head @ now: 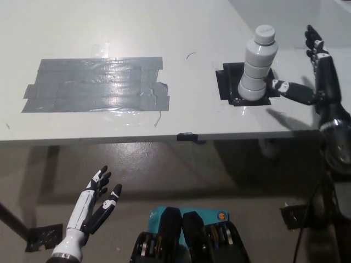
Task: A white bottle is kept in the middle of the desk infront of the robot and the robot picks it up with its right hand and passes it to a person
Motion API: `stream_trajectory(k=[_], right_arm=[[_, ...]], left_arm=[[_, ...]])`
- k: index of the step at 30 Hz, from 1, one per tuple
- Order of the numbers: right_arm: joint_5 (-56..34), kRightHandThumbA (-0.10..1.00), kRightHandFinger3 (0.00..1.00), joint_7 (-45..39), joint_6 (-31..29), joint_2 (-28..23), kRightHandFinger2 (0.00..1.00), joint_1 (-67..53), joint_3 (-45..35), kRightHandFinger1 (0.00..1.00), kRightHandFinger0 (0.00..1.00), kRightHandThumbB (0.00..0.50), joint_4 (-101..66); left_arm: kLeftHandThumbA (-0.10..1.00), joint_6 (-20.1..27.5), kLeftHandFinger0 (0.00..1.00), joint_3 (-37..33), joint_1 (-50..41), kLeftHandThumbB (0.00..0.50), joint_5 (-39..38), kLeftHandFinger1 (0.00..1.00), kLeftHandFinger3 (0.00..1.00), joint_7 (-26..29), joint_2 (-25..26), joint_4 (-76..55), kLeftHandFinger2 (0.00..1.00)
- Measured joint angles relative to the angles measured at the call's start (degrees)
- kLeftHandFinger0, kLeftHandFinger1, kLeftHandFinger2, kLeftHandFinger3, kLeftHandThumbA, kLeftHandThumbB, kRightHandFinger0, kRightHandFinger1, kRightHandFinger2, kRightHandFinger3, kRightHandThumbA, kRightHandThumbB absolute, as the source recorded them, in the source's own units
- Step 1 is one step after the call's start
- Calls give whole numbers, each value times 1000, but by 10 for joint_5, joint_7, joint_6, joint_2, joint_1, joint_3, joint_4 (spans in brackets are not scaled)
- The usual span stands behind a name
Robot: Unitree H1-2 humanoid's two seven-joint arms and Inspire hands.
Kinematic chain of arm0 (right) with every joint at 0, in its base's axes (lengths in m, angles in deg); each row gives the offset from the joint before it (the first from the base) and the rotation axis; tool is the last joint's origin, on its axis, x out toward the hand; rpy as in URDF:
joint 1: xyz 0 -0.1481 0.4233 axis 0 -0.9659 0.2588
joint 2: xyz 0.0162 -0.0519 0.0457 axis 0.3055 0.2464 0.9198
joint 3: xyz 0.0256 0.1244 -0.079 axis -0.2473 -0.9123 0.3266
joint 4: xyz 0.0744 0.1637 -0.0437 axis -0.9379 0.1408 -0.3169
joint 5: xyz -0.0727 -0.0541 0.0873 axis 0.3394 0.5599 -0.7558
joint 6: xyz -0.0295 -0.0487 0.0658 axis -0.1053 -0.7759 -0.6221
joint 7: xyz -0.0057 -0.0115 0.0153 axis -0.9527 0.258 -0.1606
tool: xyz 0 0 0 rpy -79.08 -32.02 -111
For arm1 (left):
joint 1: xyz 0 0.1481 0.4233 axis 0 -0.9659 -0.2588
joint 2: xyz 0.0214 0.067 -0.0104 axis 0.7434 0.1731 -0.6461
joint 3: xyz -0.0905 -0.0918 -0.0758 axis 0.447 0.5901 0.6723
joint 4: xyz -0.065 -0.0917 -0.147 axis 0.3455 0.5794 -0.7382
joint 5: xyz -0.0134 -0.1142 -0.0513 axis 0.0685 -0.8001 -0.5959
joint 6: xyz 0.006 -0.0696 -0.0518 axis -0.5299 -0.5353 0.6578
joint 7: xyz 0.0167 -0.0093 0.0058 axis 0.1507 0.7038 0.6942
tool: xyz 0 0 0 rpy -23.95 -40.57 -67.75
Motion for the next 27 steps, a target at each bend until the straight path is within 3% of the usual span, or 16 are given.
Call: stream_trajectory(k=[3, 6, 10, 12, 15, 23, 25, 27], right_arm=[[0, 1000, 1000, 8, 1, 1, 1000, 30, 1, 1000, 1000, 424, 57], [0, 1000, 1000, 13, -1, 3, 1000, 57, 2, 1000, 1000, 421, 105], [-1, 1000, 1000, 21, -4, 6, 1000, 99, 4, 1000, 1000, 465, 185], [-1, 1000, 1000, 26, -11, 8, 1000, 119, 10, 1000, 1000, 455, 225], [-1, 1000, 1000, 32, -23, 13, 1000, 138, 15, 1000, 1000, 497, 264], [1, 993, 1000, 35, -42, 23, 1000, 164, 42, 1000, 1000, 494, 353], [1, 925, 1000, 36, -46, 24, 1000, 168, 46, 1000, 1000, 443, 377], [1, 705, 1000, 36, -50, 24, 1000, 174, 48, 1000, 1000, 436, 408]], left_arm=[[732, 0, 1000, 0, 0, 46, 2, 1000, 1000, 0, 0, 0, 1000], [729, 0, 1000, 0, 0, 46, 2, 1000, 1000, 0, 0, 0, 1000], [705, 0, 1000, 0, 0, 33, 2, 1000, 1000, 0, 0, 0, 1000], [721, 0, 1000, 0, 0, 33, 3, 1000, 1000, 0, 0, 0, 1000], [715, 0, 1000, 0, 1, 30, 4, 1000, 1000, 0, 0, 0, 1000], [718, 0, 1000, 0, 1, 34, 4, 1000, 1000, 0, 0, 0, 1000], [714, 0, 1000, 0, 1, 28, 4, 1000, 1000, 0, 0, 0, 1000], [708, 0, 1000, 0, 1, 26, 5, 1000, 1000, 0, 0, -1, 1000]])
